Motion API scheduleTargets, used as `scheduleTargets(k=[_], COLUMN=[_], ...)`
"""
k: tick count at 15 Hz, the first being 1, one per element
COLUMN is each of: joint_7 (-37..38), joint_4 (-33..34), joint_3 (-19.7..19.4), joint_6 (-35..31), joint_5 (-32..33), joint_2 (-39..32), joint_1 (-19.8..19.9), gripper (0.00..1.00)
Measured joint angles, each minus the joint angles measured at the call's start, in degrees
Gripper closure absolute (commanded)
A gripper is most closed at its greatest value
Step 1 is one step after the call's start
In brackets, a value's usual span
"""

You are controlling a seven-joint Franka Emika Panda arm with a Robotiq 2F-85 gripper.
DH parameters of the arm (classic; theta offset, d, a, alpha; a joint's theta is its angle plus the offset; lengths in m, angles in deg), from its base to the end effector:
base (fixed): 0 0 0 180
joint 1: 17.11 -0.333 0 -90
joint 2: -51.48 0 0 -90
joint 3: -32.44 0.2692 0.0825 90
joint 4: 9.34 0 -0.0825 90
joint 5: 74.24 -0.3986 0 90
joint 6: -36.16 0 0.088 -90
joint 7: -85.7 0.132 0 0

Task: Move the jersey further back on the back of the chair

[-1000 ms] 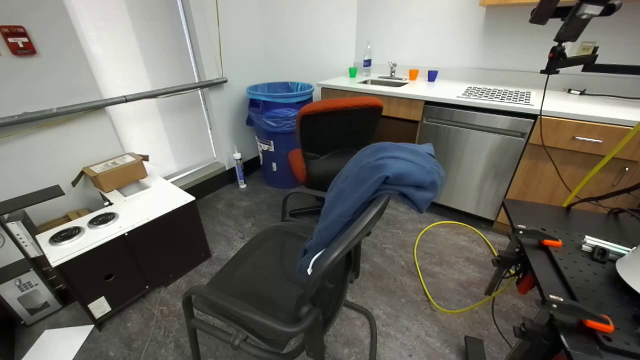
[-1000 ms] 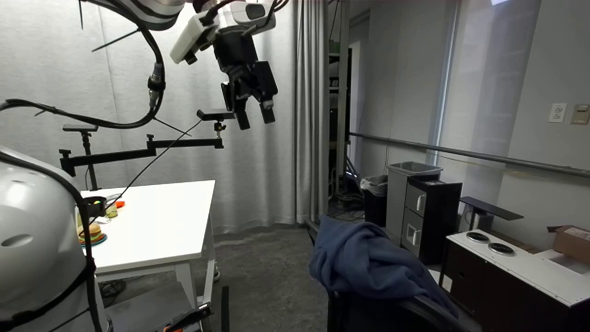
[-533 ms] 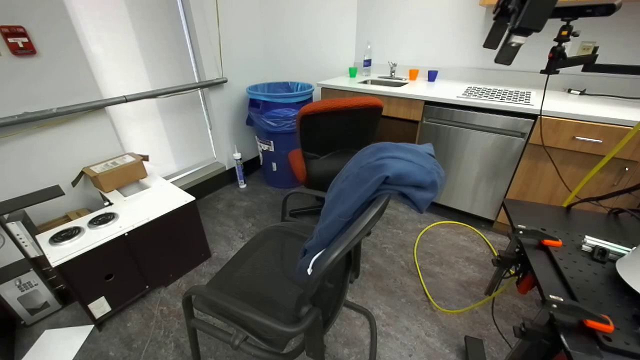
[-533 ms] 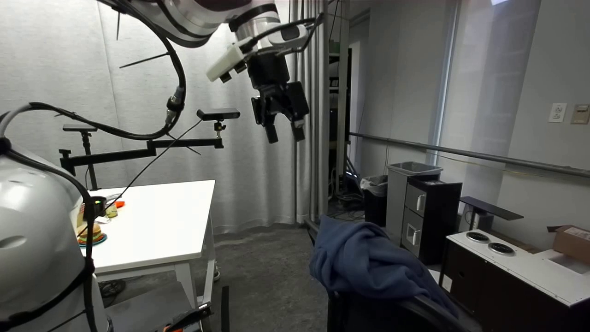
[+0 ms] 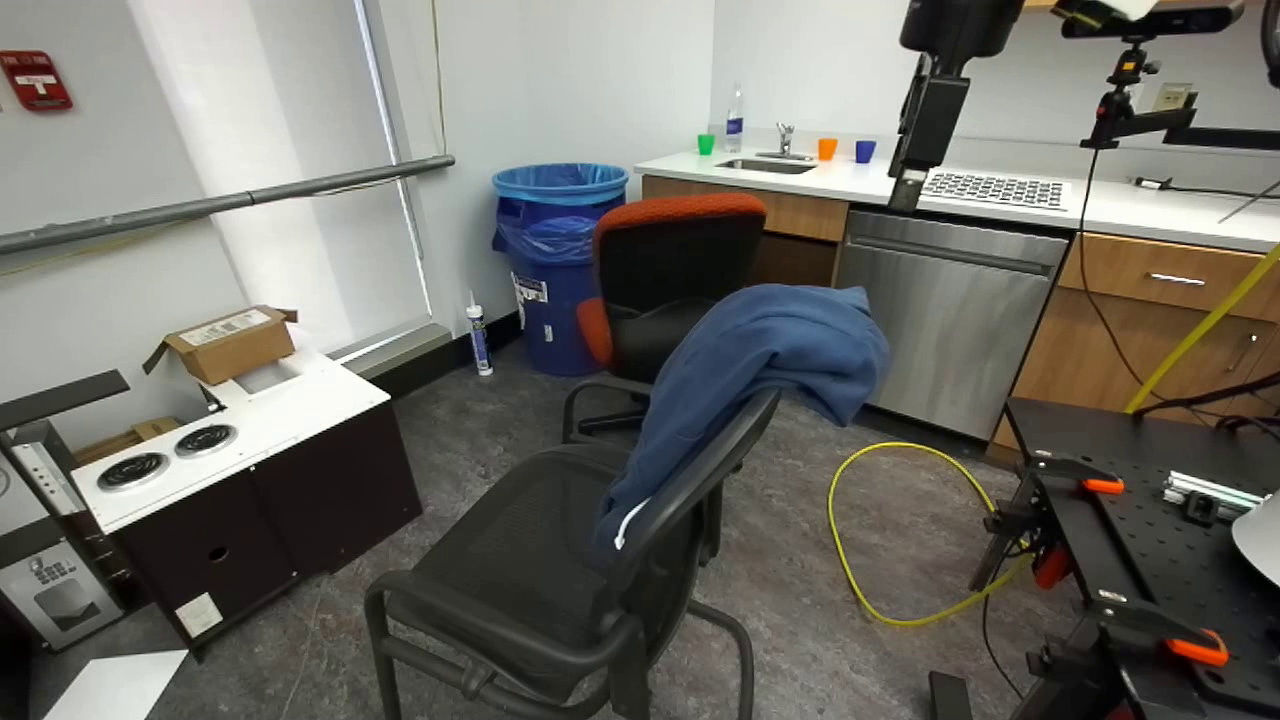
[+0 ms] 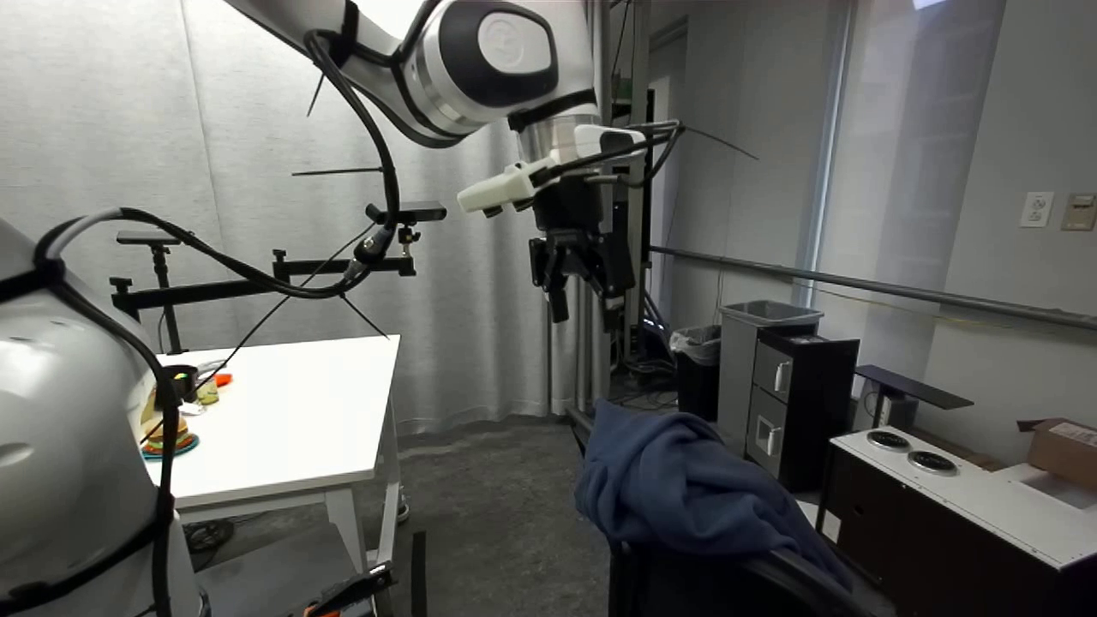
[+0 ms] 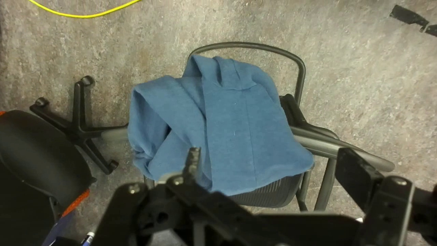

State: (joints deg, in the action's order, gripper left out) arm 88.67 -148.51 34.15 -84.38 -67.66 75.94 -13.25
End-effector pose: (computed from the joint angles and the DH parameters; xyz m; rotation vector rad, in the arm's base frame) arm 0.4607 -0.0256 0.3986 3.0236 -0.0575 0.1542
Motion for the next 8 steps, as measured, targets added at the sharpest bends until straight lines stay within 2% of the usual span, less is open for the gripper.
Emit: scheduleTargets(k=[8], joint_7=[0.0], joint_4=[6.2], joint_3=[-2.2], joint_6=[-2.0], joint_5=[0.0], joint_2=[-12.6], joint_1=[0.7], gripper=[0.0])
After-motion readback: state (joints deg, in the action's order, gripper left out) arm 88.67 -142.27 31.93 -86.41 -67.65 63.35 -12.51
